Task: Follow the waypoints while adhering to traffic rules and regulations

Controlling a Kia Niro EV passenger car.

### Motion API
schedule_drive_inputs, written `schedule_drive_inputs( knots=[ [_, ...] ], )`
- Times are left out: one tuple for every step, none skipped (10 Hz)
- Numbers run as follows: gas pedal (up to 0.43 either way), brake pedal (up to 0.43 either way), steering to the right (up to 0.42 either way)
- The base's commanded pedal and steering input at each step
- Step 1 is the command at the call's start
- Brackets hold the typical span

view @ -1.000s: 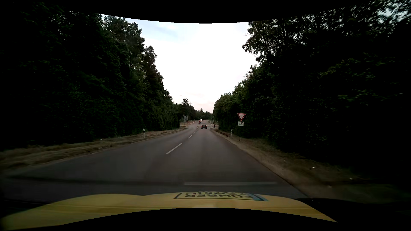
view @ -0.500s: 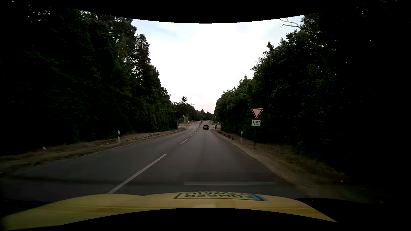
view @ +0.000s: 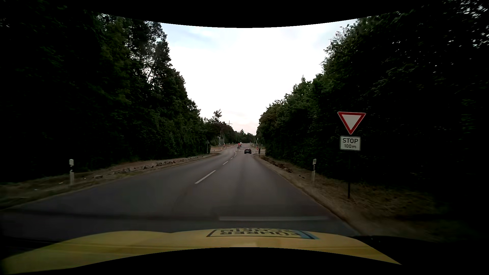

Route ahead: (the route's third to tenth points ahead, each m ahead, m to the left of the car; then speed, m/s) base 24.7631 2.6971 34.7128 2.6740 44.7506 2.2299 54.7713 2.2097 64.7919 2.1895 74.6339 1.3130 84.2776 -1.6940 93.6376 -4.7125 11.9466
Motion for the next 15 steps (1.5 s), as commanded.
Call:
schedule_drive_inputs(
  knots=[
    [0.0,0.0,-0.005],
    [0.0,0.0,-0.004],
    [0.0,0.0,-0.004],
    [0.0,0.0,-0.004],
    [0.0,0.0,-0.004],
    [0.0,0.0,-0.004],
    [0.0,0.0,-0.004],
    [0.008,0.0,-0.004],
    [0.008,0.0,-0.004],
    [0.02,0.0,-0.004],
    [0.028,0.0,-0.004],
    [0.039,0.0,-0.004],
    [0.039,0.0,-0.004],
    [0.039,0.0,-0.004],
    [0.039,0.0,-0.004]
  ],
)
